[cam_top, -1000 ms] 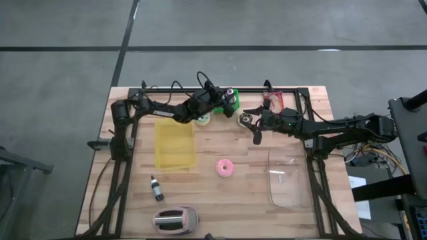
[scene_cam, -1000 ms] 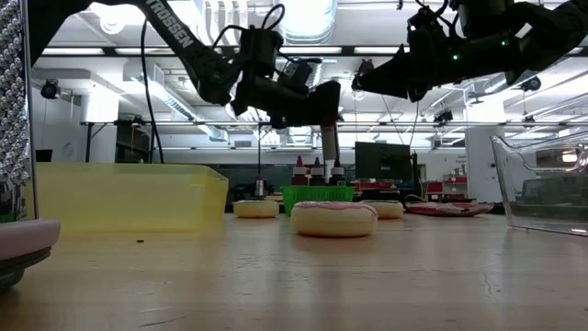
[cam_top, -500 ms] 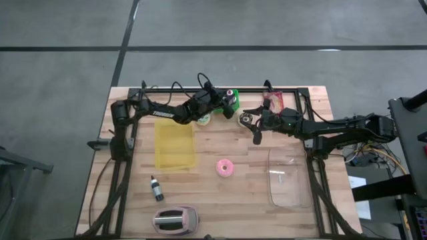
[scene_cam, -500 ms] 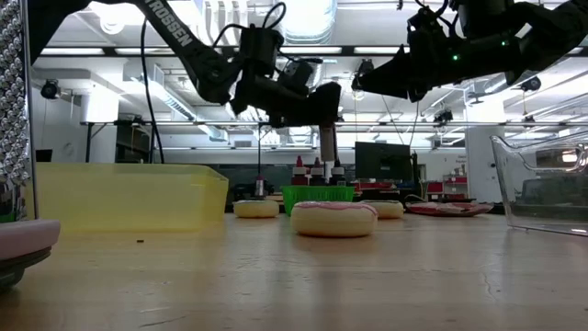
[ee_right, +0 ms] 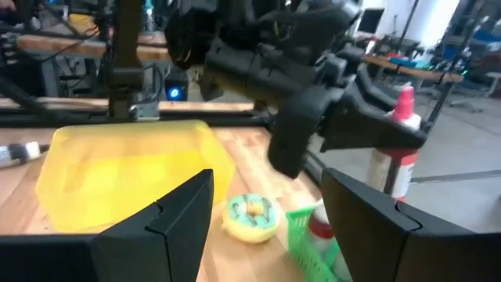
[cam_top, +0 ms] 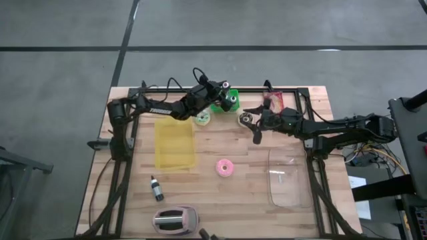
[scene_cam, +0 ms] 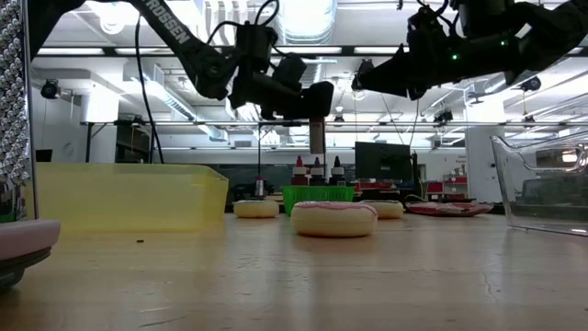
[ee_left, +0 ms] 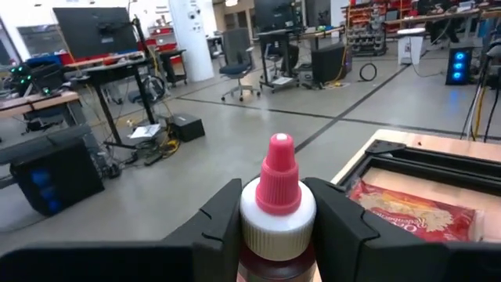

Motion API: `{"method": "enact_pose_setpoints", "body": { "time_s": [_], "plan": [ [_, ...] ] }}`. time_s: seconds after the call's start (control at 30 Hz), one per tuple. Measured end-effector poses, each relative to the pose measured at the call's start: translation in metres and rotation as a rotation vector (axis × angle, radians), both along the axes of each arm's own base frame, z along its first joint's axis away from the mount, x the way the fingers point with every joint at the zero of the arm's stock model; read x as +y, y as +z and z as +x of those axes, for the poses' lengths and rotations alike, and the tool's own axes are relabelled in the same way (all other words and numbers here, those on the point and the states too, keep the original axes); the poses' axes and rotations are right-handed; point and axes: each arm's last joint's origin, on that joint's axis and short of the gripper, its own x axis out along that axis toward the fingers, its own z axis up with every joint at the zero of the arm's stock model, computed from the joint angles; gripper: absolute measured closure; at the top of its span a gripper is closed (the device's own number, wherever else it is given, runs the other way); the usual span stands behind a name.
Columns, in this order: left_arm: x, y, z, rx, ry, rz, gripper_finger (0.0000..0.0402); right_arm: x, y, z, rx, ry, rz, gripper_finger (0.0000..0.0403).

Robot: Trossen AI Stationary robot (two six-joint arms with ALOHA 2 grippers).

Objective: Pick & Place Food Item
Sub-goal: Put the pink food coloring bottle into the green bin

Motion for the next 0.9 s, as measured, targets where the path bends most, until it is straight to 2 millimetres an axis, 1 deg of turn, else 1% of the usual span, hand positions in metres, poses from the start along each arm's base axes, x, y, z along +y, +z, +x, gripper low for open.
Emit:
{"method": "enact_pose_setpoints", "body": {
  "time_s": [0.07,0.13,0.33,0.47,0.57,0.7,0.8,0.9],
  "plan": [
    [0.001,0.001,-0.001,0.013,-0.014,0.017,0.0289,-0.006,0.004,-0.001,-0.018,-0.033,-0.010,0.0173],
    [0.002,0.001,-0.001,0.023,-0.029,0.025,0.0289,-0.018,0.013,0.000,-0.025,-0.069,-0.011,0.0174],
    [0.008,0.000,-0.003,0.055,-0.021,0.031,0.0289,-0.062,0.052,0.011,0.072,-0.066,0.021,0.0186],
    [0.012,0.002,-0.004,0.052,-0.024,0.031,0.0289,-0.094,0.081,0.025,0.161,-0.046,0.049,0.0193],
    [0.014,0.004,-0.004,0.060,-0.026,0.040,0.0289,-0.117,0.095,0.040,0.269,-0.032,0.079,0.0193],
    [0.017,0.006,-0.003,0.090,-0.032,0.045,0.0289,-0.144,0.123,0.059,0.394,-0.036,0.102,0.0194],
    [0.021,0.008,-0.003,0.103,-0.024,0.041,0.0289,-0.162,0.137,0.073,0.503,-0.028,0.139,0.0194],
    [0.025,0.009,-0.004,0.098,-0.027,0.042,0.0289,-0.173,0.149,0.087,0.599,-0.011,0.171,0.0194]
  ]
}}
